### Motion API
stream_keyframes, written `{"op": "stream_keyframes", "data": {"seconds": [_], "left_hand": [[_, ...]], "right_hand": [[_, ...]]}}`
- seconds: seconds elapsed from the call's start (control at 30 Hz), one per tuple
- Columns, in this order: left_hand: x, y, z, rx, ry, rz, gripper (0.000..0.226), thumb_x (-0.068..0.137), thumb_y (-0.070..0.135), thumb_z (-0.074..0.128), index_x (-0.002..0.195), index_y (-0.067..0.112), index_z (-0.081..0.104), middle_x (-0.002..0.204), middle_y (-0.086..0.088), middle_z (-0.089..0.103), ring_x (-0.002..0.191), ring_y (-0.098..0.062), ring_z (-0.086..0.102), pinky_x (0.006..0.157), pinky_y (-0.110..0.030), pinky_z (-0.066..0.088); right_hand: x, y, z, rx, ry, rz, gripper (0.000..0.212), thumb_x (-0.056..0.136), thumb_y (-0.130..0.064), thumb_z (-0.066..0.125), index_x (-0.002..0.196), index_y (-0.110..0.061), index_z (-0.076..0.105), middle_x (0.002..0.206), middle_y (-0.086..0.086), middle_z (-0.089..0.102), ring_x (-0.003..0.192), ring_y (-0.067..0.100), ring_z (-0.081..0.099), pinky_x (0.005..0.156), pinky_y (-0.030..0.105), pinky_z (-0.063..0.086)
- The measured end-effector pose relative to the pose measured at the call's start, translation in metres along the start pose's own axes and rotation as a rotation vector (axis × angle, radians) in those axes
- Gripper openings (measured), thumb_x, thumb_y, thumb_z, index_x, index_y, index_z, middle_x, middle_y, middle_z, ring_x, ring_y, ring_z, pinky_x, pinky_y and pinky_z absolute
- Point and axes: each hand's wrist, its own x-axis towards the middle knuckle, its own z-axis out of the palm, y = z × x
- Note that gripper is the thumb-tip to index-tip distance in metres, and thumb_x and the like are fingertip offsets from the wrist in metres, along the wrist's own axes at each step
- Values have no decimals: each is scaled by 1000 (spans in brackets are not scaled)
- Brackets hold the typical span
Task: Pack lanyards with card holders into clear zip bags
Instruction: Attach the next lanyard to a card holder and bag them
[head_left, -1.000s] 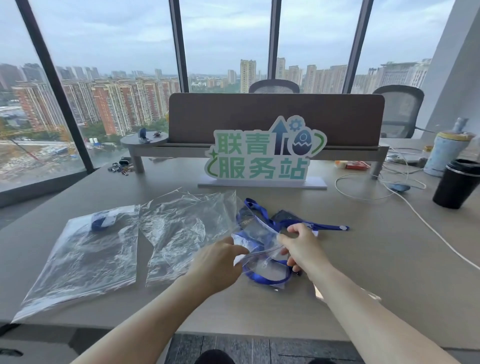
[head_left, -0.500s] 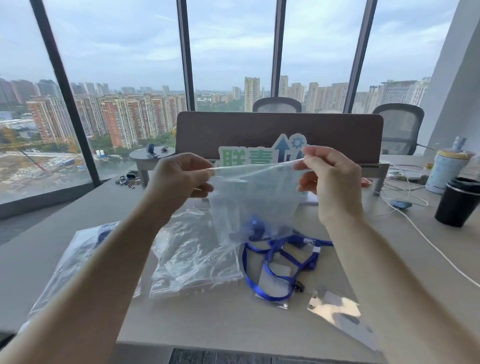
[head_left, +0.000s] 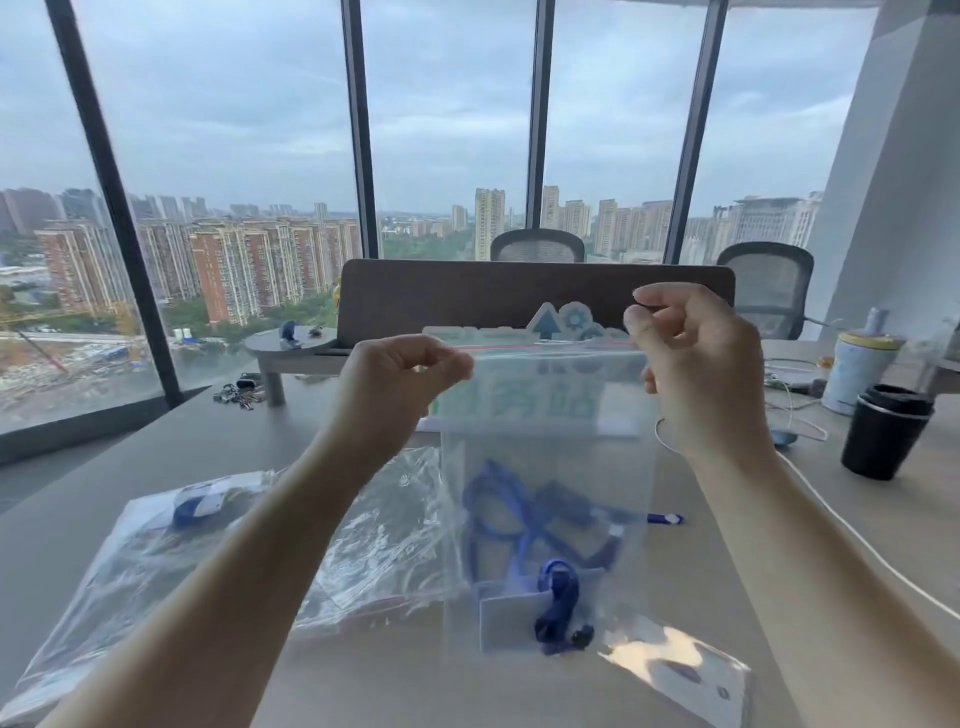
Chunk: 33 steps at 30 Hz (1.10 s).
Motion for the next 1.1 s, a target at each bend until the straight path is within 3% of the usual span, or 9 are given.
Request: {"op": "stream_keyframes", "data": {"seconds": [0.13,0.23,0.37,0.57,0.7,0.8,0.87,0.97,1.1], "left_hand": [[-3,15,14,-13,-91,32,10,79,19,74,70,14,75,64,3,68,47,0,44,51,-13,37],[-3,24,19,-82,-118,18,13,77,13,75,65,16,70,60,6,70,44,3,47,46,-10,37],[-4,30,17,-117,-134,20,16,79,9,73,65,16,67,62,2,69,41,2,48,42,-9,35],[-4,33,12,-107,-139,16,14,78,13,74,65,18,70,64,1,71,42,3,45,44,-8,34],[-4,33,12,-88,-130,28,9,78,12,74,69,12,71,66,-3,71,41,4,47,46,-6,33],[-4,31,15,-60,-110,41,9,79,12,73,70,10,71,66,-2,70,42,5,49,47,-6,33],[-4,28,17,-70,-81,36,9,78,12,74,70,10,71,64,-1,71,48,4,54,51,-7,36],[-4,23,17,-133,-8,-4,10,77,11,74,67,11,71,61,1,70,56,-4,57,57,-12,41],[-2,19,7,-234,93,-89,21,76,10,73,58,20,70,58,1,69,42,-1,42,45,-15,34]], "right_hand": [[-5,-18,10,-266,-362,-207,21,76,-41,75,95,-36,72,89,-12,65,77,13,58,77,25,48],[-2,-26,14,-359,-484,-159,22,69,-55,71,82,-38,74,74,-18,67,70,8,59,86,46,50],[5,-33,14,-347,-576,-119,8,73,-43,77,78,-38,74,54,-24,61,58,3,51,88,48,48],[8,-41,22,-412,-636,-141,7,75,-49,72,76,-42,72,55,-27,60,61,1,50,84,53,51],[5,-42,27,-477,-646,-145,31,62,-68,52,77,-47,69,67,-24,63,82,14,55,86,55,48],[4,-41,27,-426,-675,-182,19,80,-46,65,76,-29,72,63,-11,59,68,4,53,73,29,47],[2,-44,26,-429,-694,-209,14,89,-30,66,79,-22,71,61,-10,55,59,2,49,62,20,40],[-2,-43,29,-465,-681,-213,15,93,-29,61,83,-22,68,67,-7,55,66,8,51,65,26,41],[-6,-39,27,-511,-658,-186,20,94,-35,57,78,-24,62,64,-7,56,61,12,52,61,32,44]]}}
